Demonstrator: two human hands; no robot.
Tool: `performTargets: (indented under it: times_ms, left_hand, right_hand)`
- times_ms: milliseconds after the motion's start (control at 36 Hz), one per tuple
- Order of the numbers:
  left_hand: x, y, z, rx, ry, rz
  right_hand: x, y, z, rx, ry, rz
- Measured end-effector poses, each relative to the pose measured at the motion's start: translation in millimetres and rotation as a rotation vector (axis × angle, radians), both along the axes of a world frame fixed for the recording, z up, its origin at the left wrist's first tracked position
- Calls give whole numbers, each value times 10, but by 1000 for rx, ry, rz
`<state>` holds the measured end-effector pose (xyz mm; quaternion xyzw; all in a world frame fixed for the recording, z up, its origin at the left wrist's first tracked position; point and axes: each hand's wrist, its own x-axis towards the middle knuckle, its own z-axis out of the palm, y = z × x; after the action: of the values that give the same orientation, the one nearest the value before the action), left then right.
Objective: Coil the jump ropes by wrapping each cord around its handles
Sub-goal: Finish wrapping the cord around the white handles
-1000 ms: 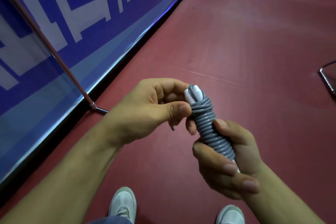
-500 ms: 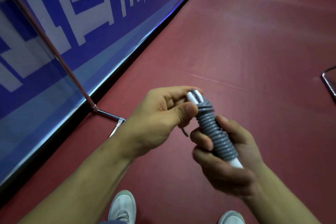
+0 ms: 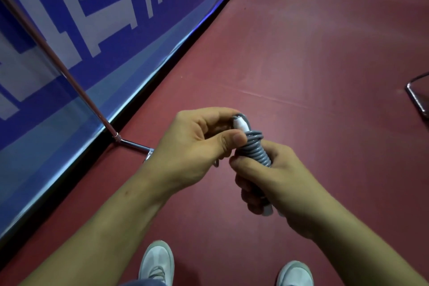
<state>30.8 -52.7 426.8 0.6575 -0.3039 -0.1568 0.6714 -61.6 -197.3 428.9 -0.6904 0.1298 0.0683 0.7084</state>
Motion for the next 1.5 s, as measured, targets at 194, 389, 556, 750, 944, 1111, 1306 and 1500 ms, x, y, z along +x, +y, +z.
performTargets:
  times_ms: [194, 389, 556, 750, 944, 1111, 1306, 1500]
  left_hand:
    - [18, 70, 44, 10, 23, -94]
    - [55, 109, 72, -8, 85, -203]
    - [82, 127, 59, 77, 31, -191]
    - [48, 98, 43, 86, 47, -278]
    - [42, 36, -93, 60, 148, -93]
    - [4, -57, -128, 177, -8, 91]
    - [-81, 4, -11, 123, -65, 21]
    - [28, 109, -42, 127, -123, 92]
  right_hand:
    - [-55, -44, 47, 296, 57, 167]
    - [-88, -141, -12, 700, 165, 403]
    - [-58, -138, -168, 972, 190, 564]
    - [-32, -145, -247, 1096, 212, 647]
    - [-12, -161, -142, 368, 144, 78]
    - [-12, 51, -204, -543, -175, -65]
    - [-50, 36, -116, -342, -291, -172]
    - [-46, -80, 21, 65, -258, -132]
